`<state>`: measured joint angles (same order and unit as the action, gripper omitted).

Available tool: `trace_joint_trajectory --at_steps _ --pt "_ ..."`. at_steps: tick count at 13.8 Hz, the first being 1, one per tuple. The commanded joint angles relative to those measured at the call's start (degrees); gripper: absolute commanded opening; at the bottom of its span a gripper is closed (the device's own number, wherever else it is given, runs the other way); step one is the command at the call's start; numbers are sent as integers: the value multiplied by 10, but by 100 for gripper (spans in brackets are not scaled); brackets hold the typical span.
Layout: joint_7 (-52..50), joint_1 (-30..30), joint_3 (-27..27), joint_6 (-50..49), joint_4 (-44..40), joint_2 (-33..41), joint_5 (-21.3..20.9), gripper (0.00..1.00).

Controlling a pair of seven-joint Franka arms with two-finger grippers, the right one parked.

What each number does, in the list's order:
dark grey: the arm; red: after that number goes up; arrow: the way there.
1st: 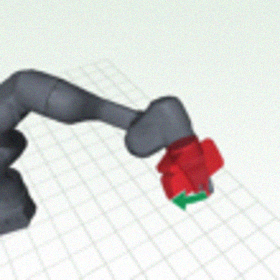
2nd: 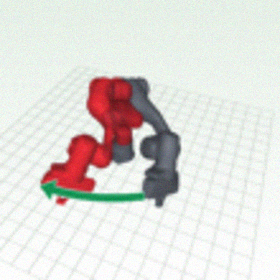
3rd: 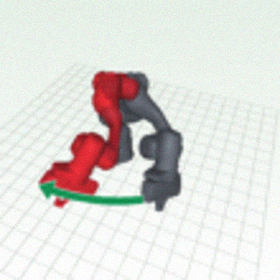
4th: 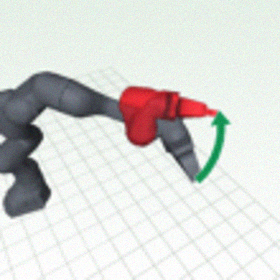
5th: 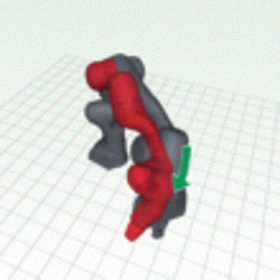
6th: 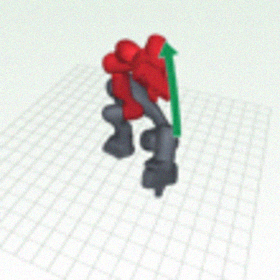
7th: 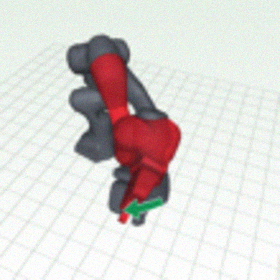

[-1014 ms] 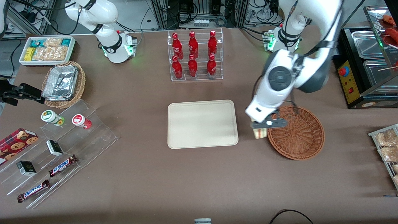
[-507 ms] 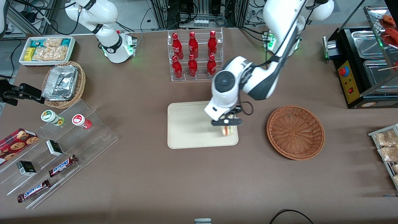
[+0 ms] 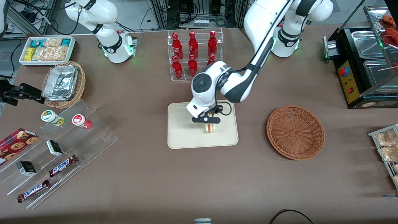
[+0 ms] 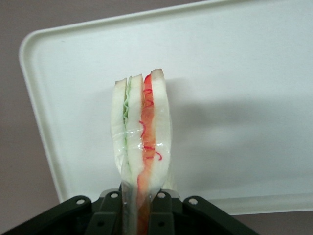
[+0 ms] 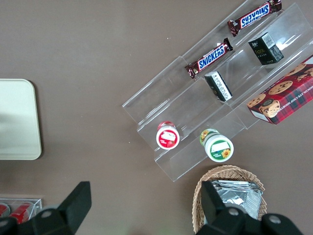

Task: Place sandwich from basket to tray
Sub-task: 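Lower the sandwich onto the tray and open the left gripper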

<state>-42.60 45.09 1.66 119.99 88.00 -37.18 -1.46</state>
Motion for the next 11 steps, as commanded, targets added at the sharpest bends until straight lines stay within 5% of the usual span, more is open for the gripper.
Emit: trace_joint_trajectory --at_steps 1,6,7,8,9,11 --pt "-13 18 -8 24 -19 -25 6 0" --pt "-13 28 -8 40 -16 -41 5 5" --pt "-13 28 -8 40 -15 -42 5 27" --pt "-13 28 -8 39 -16 -41 5 60" --pt "-12 27 -8 39 -17 -40 5 80" --pt "-12 26 -9 34 -19 -33 4 100"
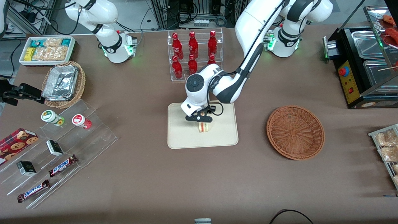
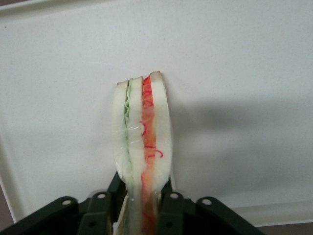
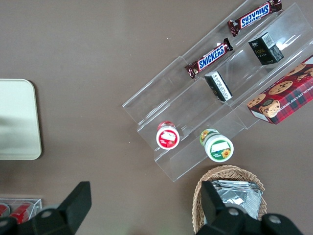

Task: Place sandwich from basket to tray
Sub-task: 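Lower the sandwich onto the tray and open the left gripper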

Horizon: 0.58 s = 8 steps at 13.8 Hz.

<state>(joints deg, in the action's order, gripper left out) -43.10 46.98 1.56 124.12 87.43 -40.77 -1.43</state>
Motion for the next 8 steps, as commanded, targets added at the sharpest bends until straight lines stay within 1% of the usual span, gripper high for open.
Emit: trace_joint_trajectory --at_steps 1,2,5,8 --pt "-8 7 -9 -13 -12 7 4 100" --pt "-7 6 -9 -27 -13 12 4 100" --pt "-7 -2 -13 -95 -14 59 0 100" --pt "-8 -43 -12 -135 -13 108 -1 100"
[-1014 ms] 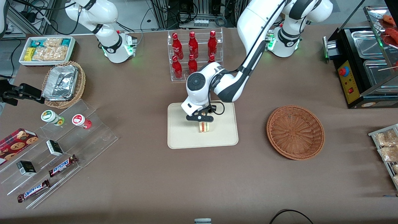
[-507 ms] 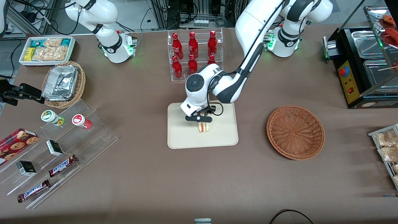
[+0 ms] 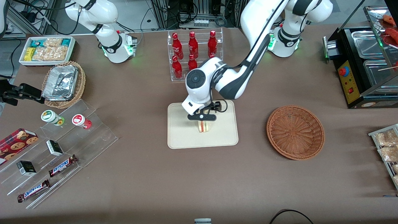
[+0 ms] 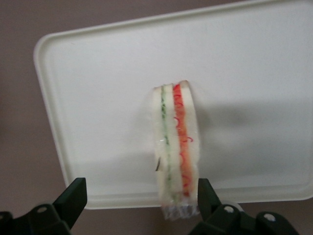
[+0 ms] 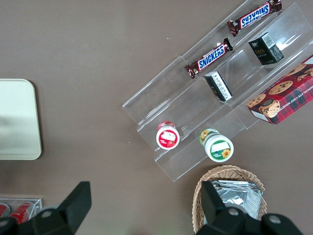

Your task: Place sandwich from basket to tray

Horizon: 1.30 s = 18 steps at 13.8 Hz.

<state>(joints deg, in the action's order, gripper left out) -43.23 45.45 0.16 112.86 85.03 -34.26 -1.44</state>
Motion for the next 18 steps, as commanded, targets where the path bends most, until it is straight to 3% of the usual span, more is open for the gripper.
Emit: trace_joint_trajectory --at_steps 1,5,12,18 --pt "-8 -36 1 -30 12 62 0 100" --pt "9 -105 1 -93 18 136 -3 100" --pt "158 -218 2 -181 42 235 6 100" --pt "296 -332 1 -200 128 353 5 100"
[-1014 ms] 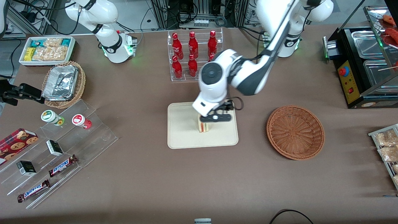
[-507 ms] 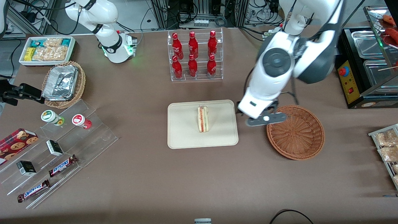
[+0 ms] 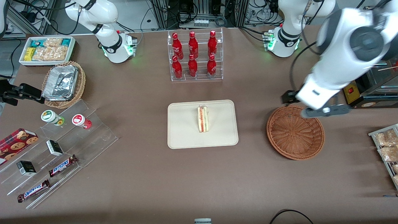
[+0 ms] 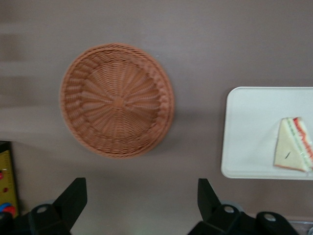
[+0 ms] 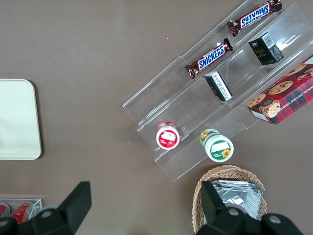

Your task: Place sandwich from basket to tray

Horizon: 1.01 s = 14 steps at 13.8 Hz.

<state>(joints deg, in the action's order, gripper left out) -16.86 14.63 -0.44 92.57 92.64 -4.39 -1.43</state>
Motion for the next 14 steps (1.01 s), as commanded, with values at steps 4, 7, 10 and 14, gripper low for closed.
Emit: trace_joint_trajectory --at_steps 4,7,10,14 --pt "79 -61 7 -25 56 82 2 100" --pt "113 -83 7 -35 59 96 1 100" --pt "126 -101 7 -40 53 97 2 100" --pt "127 -102 7 -41 26 80 -3 100"
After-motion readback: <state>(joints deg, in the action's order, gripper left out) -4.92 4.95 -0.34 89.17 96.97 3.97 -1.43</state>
